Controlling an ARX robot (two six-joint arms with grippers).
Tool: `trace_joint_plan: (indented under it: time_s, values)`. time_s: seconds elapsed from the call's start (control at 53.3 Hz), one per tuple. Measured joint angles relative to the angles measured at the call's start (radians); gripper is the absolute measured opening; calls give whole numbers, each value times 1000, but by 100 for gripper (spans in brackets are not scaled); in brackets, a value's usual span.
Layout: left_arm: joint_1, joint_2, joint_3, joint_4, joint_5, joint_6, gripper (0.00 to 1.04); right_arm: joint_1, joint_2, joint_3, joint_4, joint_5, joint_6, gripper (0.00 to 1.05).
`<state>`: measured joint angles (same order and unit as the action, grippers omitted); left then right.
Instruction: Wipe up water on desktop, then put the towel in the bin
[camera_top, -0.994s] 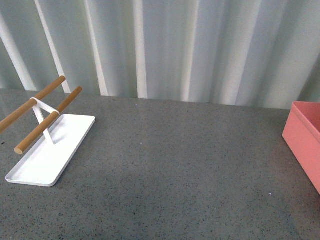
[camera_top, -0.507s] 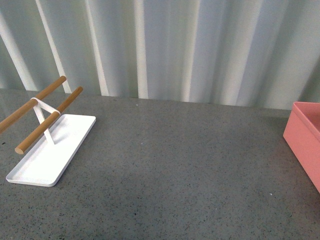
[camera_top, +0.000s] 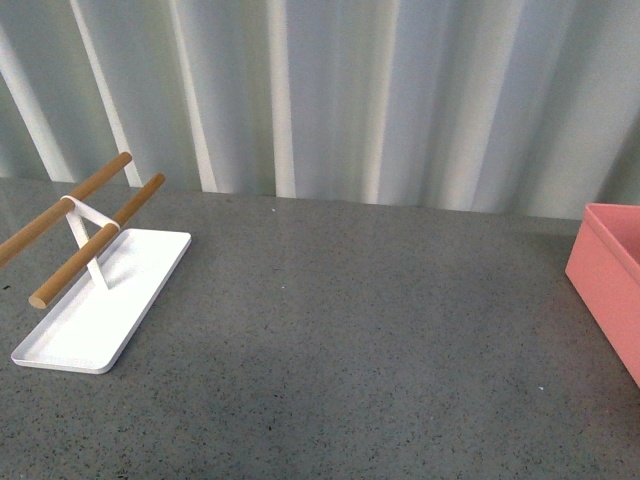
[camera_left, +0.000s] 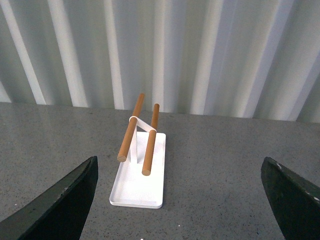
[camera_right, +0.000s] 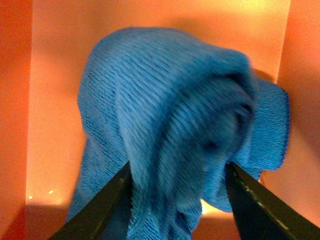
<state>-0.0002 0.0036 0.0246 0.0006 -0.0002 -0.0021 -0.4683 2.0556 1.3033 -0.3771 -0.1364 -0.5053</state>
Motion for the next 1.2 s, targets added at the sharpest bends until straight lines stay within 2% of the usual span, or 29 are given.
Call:
trace_joint_plan:
  time_s: [0.263,0.432,0.544,0.657,0.732,0.863,1.032,1.201]
  values:
    - [0,0,0,0,0,0,98,9,-9,4,18,-7,0,100]
    - [0,0,0,0,0,0,98,20,-68,4,92,-27,34,98]
    - [0,0,0,0,0,0,98,32,-180,-10,157,-112,89,98]
    - [0,0,0,0,0,0,98,42,-399,-154,331,-192,166,98]
    - [0,0,0,0,0,0,98,59,-566,-294,480,-176,159,98]
    - [0,0,0,0,0,0,98,105,-783,-495,625,-156,135,98]
    - [0,0,0,0,0,0,98,208,-991,-717,666,-118,123,98]
    - [0,0,0,0,0,0,98,299,-1221,-895,580,-117,138,98]
